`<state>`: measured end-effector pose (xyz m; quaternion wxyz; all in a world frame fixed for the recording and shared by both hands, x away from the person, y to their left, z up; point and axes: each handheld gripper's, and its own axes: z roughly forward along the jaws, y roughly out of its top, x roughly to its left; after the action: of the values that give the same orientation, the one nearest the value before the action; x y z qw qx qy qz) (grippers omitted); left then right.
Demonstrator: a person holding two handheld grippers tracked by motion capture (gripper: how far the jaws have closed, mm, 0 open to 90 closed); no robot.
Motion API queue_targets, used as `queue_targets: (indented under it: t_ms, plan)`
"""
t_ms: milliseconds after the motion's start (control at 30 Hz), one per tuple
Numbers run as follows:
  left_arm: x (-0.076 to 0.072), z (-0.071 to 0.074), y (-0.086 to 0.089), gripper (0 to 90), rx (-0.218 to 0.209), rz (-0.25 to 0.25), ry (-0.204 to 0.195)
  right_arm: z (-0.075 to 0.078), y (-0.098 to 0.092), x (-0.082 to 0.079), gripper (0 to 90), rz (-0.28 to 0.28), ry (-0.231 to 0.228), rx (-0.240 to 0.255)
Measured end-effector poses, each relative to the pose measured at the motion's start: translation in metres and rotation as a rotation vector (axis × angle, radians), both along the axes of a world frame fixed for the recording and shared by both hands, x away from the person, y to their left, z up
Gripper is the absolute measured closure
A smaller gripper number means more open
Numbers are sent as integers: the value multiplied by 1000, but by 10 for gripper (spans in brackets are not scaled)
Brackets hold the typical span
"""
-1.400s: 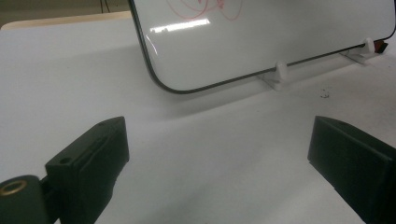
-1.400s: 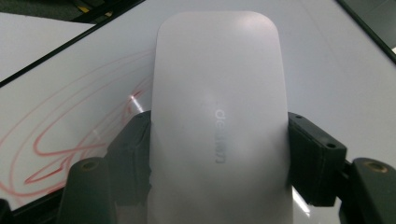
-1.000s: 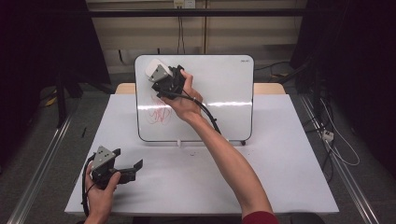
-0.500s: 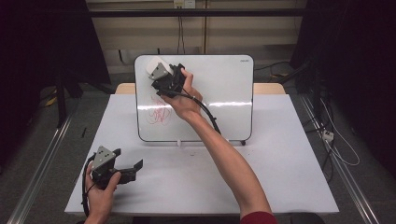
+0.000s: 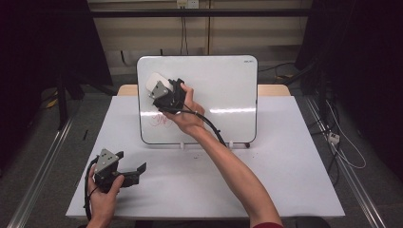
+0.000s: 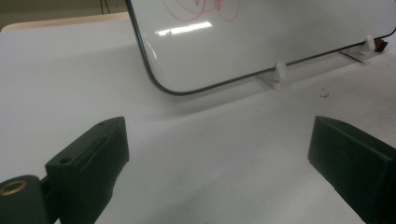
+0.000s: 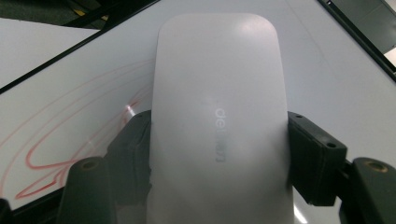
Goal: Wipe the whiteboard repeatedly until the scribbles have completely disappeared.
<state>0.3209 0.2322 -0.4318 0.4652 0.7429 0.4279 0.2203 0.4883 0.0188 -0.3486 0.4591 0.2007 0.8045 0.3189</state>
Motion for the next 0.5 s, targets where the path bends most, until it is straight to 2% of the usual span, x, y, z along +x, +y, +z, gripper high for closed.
queue_targets:
  t_ms: [500]
  plan:
    - [0, -1, -1, 53, 4, -2, 0, -24, 3, -21, 315, 32, 5, -28]
